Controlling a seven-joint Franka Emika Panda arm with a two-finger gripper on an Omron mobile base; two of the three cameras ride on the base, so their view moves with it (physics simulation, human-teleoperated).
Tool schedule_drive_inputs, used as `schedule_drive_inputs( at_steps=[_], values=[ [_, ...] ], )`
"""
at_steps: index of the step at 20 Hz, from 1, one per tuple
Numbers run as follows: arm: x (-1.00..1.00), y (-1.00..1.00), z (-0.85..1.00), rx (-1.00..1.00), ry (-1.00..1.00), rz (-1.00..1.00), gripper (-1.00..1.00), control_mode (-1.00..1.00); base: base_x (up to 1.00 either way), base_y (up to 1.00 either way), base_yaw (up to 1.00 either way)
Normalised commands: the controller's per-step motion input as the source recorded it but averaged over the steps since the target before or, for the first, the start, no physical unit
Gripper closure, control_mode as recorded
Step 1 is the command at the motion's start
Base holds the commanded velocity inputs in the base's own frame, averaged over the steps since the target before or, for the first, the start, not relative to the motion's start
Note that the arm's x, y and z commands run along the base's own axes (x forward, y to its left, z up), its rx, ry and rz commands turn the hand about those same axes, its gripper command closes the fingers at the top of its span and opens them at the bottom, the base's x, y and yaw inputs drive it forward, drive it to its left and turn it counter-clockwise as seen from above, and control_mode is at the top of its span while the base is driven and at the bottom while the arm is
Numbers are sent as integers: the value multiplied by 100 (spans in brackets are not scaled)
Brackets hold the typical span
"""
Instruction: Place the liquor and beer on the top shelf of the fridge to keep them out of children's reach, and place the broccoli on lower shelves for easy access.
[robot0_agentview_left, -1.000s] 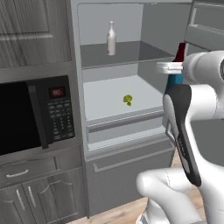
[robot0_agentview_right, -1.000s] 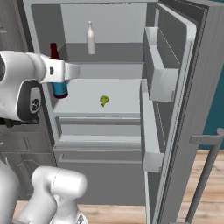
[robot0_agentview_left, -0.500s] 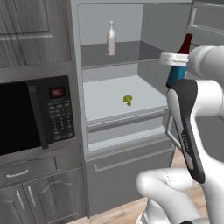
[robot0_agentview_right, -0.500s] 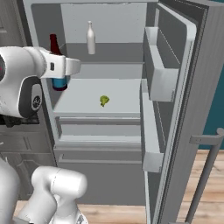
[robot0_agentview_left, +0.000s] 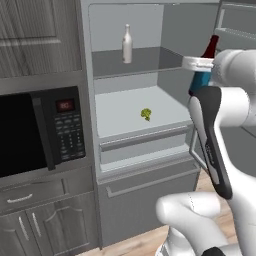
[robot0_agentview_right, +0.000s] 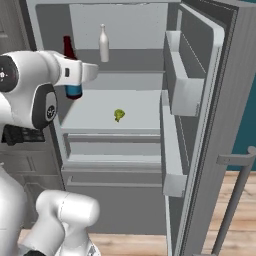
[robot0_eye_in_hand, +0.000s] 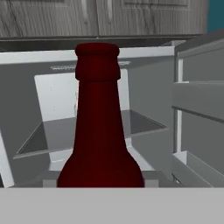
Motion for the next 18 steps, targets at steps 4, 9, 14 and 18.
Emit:
schedule_drive_inputs(
  at_steps=[4, 9, 14, 18],
  values=[
    [31, -3, 2, 0, 0, 0, 100, -100, 0, 0, 0],
    [31, 0, 1, -2, -1, 0, 100, -100, 0, 0, 0],
    [33, -1, 1, -4, -3, 0, 100, -100, 0, 0, 0],
    [31, -1, 0, -5, -1, 0, 100, -100, 0, 0, 0]
  ],
)
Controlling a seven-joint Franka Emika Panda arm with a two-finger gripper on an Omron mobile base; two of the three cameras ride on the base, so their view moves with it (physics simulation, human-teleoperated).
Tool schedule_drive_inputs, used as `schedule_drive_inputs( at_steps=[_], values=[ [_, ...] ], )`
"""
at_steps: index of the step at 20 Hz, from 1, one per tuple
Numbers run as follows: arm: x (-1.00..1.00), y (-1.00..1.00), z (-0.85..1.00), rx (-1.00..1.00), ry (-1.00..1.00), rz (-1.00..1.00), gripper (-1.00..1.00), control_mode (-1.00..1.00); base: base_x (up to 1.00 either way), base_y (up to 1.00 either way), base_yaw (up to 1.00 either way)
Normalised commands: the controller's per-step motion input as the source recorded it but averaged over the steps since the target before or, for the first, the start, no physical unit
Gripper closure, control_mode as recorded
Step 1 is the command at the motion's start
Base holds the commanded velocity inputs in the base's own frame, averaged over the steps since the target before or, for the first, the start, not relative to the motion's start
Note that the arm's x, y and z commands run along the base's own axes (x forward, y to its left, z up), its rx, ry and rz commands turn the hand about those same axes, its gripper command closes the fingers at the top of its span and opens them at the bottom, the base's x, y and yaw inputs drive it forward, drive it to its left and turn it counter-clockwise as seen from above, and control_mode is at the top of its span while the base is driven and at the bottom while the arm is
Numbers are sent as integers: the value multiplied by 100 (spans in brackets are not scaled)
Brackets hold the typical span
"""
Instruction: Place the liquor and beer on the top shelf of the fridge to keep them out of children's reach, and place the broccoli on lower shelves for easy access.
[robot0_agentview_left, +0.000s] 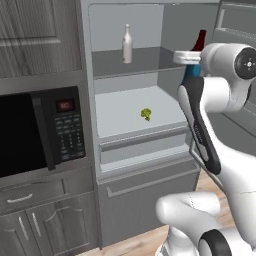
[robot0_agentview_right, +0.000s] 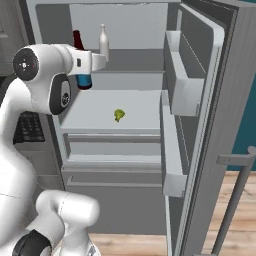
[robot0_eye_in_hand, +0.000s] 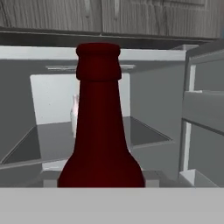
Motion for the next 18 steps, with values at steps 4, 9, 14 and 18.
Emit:
schedule_drive_inputs(
  at_steps=[4, 9, 14, 18],
  values=[
    [25, 0, 4, -2, -3, 2, 100, -100, 0, 0, 0],
    [18, 0, 11, 0, -9, 4, 100, -100, 0, 0, 0],
    [31, 0, 8, 0, -4, 4, 100, -100, 0, 0, 0],
    [55, -8, 1, 0, 7, 2, 100, -100, 0, 0, 0]
  ],
)
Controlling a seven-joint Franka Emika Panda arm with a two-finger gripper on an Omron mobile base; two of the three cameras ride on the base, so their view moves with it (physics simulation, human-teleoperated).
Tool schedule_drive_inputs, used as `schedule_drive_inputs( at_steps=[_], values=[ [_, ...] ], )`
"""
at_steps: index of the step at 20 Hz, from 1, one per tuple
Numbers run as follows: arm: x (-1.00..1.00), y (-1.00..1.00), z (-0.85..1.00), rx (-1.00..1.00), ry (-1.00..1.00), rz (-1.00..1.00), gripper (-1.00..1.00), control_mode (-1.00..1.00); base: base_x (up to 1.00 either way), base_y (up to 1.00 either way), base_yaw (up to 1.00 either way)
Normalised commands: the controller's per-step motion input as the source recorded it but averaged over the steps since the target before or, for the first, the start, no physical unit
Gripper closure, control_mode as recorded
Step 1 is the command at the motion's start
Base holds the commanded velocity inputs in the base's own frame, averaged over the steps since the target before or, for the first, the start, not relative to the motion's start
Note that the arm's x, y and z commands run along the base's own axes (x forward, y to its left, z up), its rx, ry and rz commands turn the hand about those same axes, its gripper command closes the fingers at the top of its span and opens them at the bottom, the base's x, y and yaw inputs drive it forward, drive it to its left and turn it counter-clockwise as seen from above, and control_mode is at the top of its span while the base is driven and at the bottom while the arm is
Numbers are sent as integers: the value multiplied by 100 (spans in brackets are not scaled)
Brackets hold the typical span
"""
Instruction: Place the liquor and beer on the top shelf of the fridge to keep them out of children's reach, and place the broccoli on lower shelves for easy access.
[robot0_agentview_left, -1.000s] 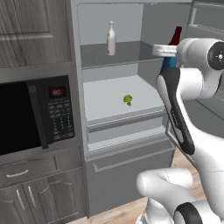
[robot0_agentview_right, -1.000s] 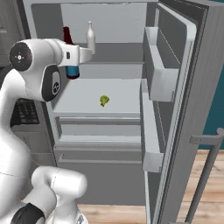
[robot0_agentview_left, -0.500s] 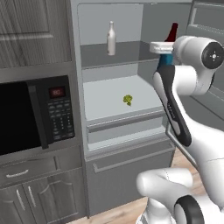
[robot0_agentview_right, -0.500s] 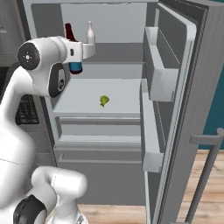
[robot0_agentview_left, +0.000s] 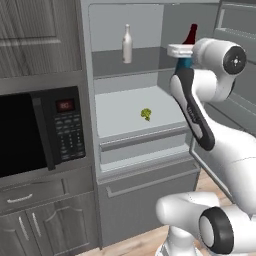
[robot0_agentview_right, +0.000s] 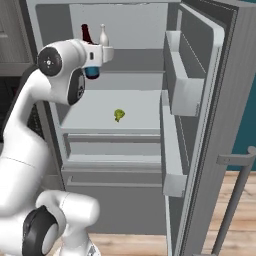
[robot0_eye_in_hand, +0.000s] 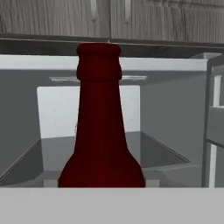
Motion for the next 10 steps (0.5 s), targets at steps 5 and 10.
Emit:
schedule_drive_inputs(
  at_steps=[5, 10],
  values=[
    [62, -6, 0, 0, 12, 1, 100, -100, 0, 0, 0],
    [57, 0, -1, 0, 2, 1, 100, -100, 0, 0, 0]
  ],
)
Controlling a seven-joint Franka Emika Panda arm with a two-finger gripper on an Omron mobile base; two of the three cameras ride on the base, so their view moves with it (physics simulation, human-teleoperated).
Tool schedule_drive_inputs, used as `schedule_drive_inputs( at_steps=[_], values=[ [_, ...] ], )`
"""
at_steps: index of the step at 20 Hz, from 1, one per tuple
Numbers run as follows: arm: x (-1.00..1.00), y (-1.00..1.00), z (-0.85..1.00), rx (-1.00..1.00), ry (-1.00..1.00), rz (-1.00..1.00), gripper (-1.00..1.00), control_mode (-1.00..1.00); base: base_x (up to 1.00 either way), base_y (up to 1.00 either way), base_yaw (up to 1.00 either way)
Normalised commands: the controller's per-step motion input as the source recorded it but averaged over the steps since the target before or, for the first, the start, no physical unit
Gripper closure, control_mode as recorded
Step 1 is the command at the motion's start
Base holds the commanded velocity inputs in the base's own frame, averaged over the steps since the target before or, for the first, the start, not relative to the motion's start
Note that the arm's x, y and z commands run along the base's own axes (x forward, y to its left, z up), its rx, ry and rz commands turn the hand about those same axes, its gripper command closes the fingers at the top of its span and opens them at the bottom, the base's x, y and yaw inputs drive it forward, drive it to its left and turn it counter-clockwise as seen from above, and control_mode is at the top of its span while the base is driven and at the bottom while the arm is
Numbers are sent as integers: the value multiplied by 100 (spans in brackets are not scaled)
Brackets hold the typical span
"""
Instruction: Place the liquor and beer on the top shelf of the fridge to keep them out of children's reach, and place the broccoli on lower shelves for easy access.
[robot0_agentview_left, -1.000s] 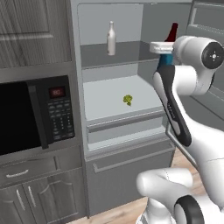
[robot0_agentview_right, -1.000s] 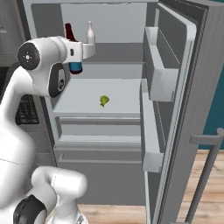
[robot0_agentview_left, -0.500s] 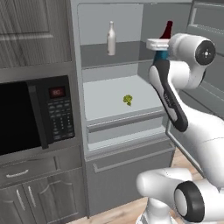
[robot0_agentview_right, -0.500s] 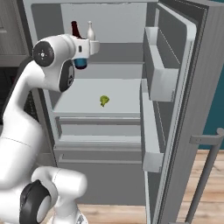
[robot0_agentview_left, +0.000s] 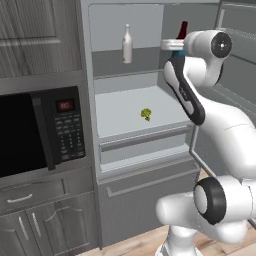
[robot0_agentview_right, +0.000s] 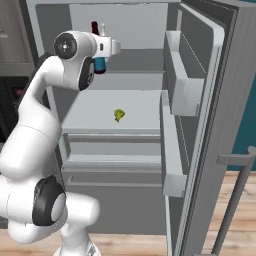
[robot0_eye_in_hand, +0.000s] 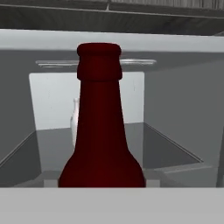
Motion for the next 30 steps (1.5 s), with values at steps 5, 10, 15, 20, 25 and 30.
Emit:
schedule_drive_inputs(
  at_steps=[5, 10, 15, 20, 25, 30],
  values=[
    [50, 0, -15, 0, -2, 3, 100, -100, 0, 0, 0],
    [49, 0, -27, 0, -1, 3, 100, -100, 0, 0, 0],
    [49, 0, -21, 0, 0, 3, 100, -100, 0, 0, 0],
    [49, 0, -9, 0, 0, 3, 100, -100, 0, 0, 0],
    [49, -4, -1, 0, 0, 2, 100, -100, 0, 0, 0],
    [52, -5, 0, 0, 0, 1, 100, -100, 0, 0, 0]
  ],
)
